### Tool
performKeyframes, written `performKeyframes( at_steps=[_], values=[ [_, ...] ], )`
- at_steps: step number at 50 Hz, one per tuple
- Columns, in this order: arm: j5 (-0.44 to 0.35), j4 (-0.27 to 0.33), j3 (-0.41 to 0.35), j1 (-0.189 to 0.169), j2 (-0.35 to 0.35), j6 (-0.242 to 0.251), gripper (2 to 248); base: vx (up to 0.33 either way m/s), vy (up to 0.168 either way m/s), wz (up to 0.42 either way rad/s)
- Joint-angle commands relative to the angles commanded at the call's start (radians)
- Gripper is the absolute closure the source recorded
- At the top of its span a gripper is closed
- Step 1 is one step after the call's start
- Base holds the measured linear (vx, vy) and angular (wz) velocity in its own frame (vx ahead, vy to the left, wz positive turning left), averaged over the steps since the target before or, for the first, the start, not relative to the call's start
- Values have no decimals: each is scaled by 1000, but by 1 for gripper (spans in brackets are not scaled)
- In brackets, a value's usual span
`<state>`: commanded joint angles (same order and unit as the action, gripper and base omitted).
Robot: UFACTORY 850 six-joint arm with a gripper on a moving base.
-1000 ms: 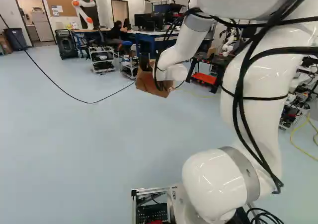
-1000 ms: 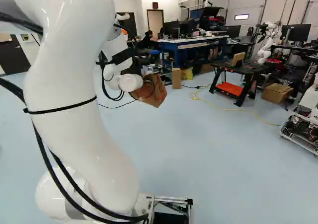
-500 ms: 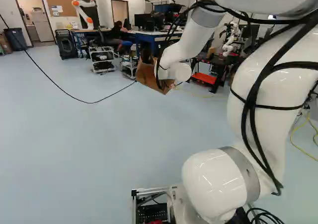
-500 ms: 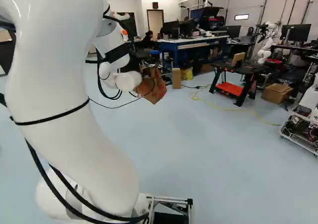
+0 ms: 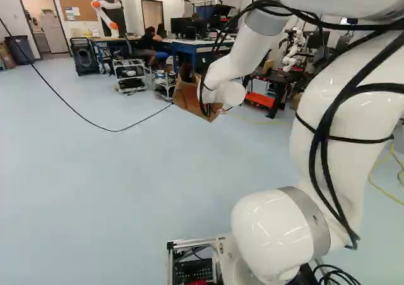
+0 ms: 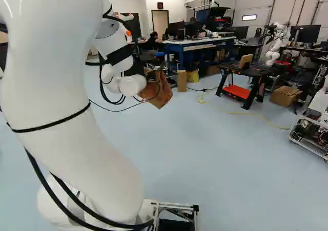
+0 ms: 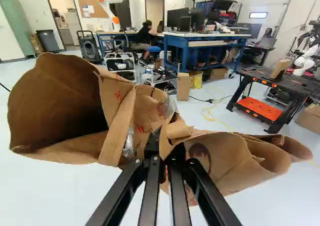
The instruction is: Pick up the grocery bag from the ground
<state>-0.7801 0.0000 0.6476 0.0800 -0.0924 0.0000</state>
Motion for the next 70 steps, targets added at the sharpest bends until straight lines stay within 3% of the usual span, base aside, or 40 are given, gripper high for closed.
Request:
performKeyframes(
  at_steps=[25, 70],
  values=[
    [-20, 0, -122, -17, 81, 0, 228, 0, 0, 0],
    [-72, 0, -437, -62, 290, 0, 228, 0, 0, 0]
  ],
)
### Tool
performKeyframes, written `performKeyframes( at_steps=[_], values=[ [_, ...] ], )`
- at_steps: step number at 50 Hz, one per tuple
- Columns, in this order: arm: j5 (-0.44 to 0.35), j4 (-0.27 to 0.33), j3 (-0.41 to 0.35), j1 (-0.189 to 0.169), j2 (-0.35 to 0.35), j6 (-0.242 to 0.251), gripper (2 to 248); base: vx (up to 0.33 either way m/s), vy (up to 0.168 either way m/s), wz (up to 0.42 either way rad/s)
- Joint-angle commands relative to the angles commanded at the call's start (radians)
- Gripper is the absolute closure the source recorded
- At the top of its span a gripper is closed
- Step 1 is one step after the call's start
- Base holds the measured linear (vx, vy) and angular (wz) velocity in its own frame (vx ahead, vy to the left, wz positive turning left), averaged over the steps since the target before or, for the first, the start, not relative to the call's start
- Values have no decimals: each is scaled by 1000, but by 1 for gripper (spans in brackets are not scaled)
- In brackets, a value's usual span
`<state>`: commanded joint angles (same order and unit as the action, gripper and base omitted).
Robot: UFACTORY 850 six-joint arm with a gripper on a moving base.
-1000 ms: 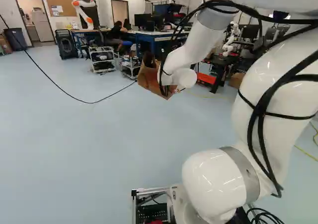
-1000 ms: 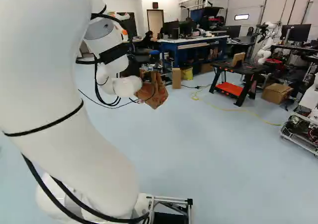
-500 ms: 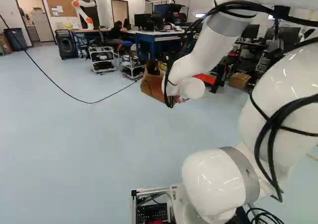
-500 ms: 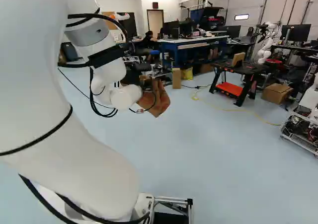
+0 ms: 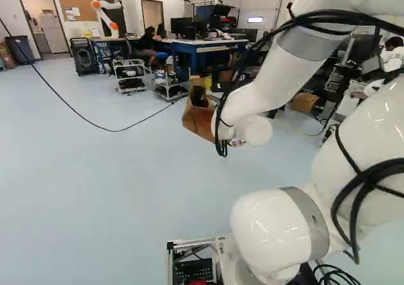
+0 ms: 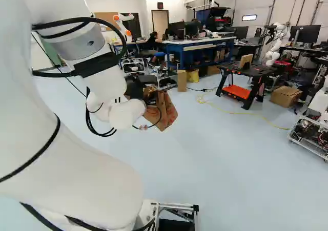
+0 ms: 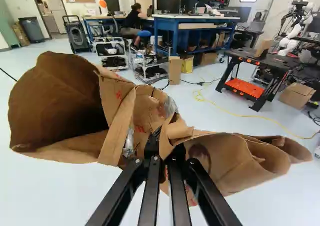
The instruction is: Pick up the grocery bag from the ground
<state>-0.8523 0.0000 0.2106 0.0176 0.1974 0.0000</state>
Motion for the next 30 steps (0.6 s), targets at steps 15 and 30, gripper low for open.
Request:
performKeyframes(
  at_steps=[15, 30],
  values=[
    [-11, 0, -66, -9, 44, 0, 228, 0, 0, 0],
    [-18, 0, -107, -15, 71, 0, 228, 0, 0, 0]
  ],
)
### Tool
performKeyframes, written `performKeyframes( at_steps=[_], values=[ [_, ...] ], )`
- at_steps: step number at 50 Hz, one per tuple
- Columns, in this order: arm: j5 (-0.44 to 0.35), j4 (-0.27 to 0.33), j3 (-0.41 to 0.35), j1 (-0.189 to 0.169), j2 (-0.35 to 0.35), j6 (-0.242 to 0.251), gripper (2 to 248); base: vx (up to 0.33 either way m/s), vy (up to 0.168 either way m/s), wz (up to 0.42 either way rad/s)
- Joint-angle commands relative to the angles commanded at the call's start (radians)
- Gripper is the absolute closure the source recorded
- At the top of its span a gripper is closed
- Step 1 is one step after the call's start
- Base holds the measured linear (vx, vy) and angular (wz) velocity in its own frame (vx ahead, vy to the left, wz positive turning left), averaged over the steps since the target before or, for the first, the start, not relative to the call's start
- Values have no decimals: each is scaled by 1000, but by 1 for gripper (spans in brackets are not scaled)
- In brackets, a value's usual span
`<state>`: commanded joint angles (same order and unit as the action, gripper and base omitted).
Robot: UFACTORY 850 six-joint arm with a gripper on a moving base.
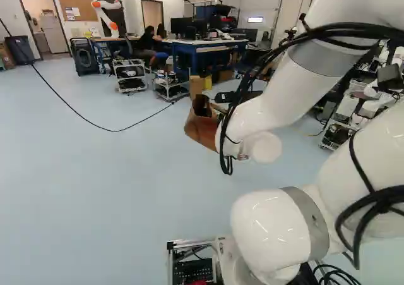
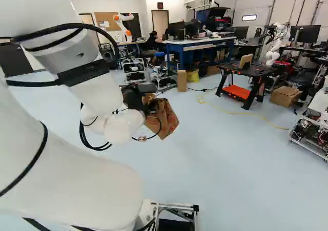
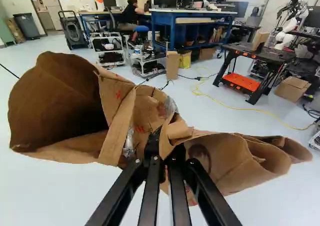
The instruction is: Pick up the grocery bag from the ground
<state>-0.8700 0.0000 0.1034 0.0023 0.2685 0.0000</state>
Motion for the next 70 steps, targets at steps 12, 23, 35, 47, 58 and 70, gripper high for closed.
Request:
performKeyframes(
  at_steps=[12, 23, 35, 47, 58, 70],
  values=[
    [-2, 0, -15, -2, 10, 0, 228, 0, 0, 0],
    [-3, 0, -16, -2, 11, 0, 228, 0, 0, 0],
    [-3, 0, -16, -2, 11, 0, 228, 0, 0, 0],
    [-3, 0, -16, -2, 11, 0, 228, 0, 0, 0],
    [-3, 0, -16, -2, 11, 0, 228, 0, 0, 0],
    [-3, 0, -16, -2, 11, 0, 228, 0, 0, 0]
  ],
)
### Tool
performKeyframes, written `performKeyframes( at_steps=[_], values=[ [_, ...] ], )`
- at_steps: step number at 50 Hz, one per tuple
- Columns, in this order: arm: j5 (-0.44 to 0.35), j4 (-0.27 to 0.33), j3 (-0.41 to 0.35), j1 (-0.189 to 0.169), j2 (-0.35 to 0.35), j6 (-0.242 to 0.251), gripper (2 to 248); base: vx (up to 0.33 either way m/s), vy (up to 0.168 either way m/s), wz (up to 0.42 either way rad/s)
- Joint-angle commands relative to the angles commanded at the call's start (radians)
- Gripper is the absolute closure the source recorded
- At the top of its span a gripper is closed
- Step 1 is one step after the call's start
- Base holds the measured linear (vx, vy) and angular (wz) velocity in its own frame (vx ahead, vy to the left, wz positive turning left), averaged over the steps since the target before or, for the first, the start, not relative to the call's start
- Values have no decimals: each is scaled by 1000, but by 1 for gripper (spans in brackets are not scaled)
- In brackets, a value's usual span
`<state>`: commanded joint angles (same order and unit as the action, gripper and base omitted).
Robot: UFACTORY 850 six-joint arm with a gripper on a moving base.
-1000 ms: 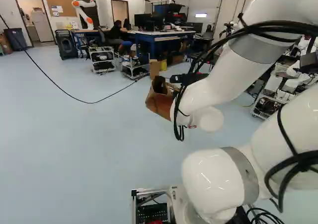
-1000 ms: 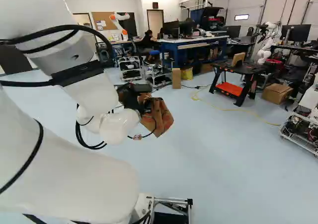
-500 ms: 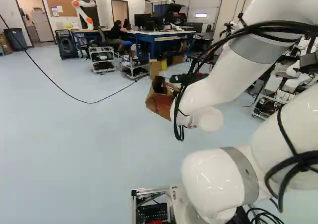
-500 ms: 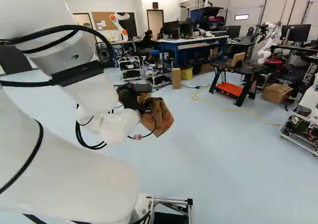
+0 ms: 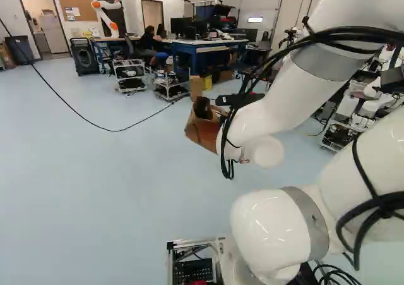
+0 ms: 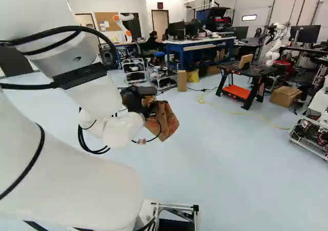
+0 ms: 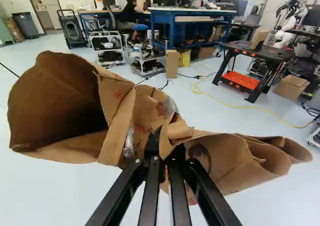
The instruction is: Pick up the grocery bag from the ground
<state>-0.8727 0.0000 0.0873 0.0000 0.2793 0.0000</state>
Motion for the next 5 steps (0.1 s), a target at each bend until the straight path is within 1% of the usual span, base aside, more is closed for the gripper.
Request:
performKeyframes(
  at_steps=[5],
  values=[
    [0, 0, 0, 0, 0, 0, 228, 0, 0, 0]
  ],
)
